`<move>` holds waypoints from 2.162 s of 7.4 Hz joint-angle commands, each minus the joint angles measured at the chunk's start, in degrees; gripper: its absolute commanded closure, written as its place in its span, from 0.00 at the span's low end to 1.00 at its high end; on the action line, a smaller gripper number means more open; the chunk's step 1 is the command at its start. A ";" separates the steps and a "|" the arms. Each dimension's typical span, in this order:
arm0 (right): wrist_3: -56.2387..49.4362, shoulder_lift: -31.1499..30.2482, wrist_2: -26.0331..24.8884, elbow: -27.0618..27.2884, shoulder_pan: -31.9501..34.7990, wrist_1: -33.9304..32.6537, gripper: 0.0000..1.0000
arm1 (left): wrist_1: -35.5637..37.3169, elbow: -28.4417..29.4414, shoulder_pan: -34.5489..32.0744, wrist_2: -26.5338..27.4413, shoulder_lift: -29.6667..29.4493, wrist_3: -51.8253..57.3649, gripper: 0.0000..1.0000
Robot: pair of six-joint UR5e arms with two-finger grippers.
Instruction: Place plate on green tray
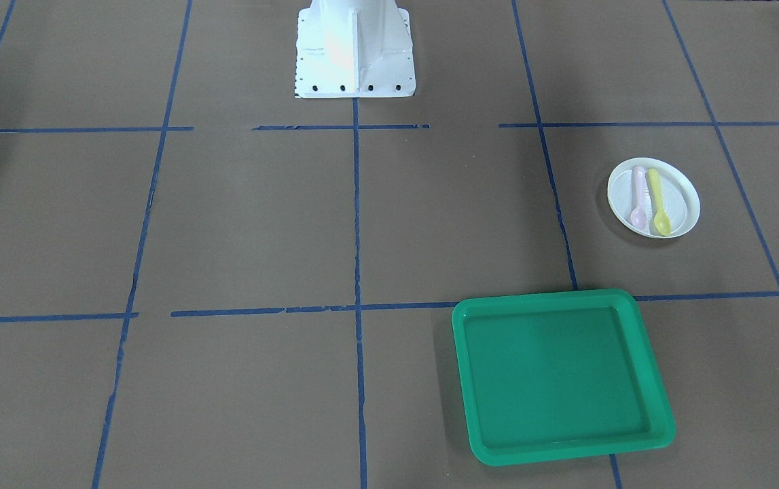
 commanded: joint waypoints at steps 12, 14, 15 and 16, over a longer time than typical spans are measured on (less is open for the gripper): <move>0.00 0.00 -0.04 0.00 0.00 0.00 0.00 | -47.49 17.51 31.00 8.57 -0.10 -49.43 0.00; 0.00 0.00 -0.04 0.00 0.00 -0.09 0.00 | -47.40 17.51 32.66 10.58 -0.10 -49.70 0.04; 0.00 0.00 -0.04 0.00 0.00 0.00 0.00 | -47.49 17.51 33.72 10.59 -0.10 -49.96 0.04; 0.00 0.00 -0.04 0.00 0.00 -0.09 0.00 | -47.49 17.34 34.25 10.59 -0.10 -49.97 0.04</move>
